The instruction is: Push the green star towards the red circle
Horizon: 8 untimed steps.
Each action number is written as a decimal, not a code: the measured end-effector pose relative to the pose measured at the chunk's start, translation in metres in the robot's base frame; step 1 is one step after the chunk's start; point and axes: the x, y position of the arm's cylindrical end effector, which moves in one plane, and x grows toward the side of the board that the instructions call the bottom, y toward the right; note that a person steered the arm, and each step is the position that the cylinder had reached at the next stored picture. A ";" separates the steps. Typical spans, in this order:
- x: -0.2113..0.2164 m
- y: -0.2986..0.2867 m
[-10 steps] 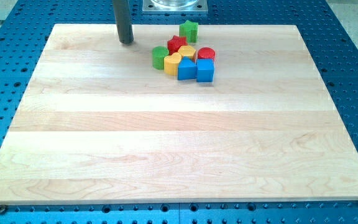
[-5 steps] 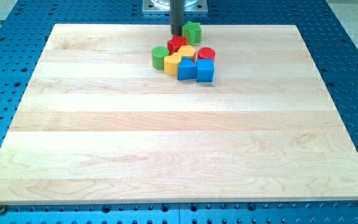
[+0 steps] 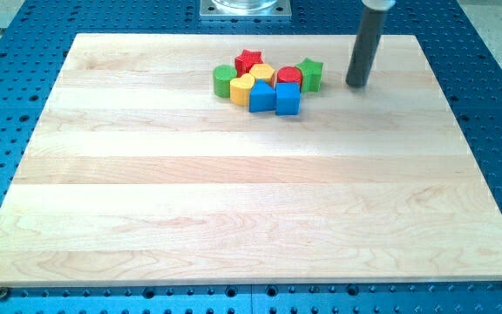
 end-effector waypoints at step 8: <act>-0.086 -0.157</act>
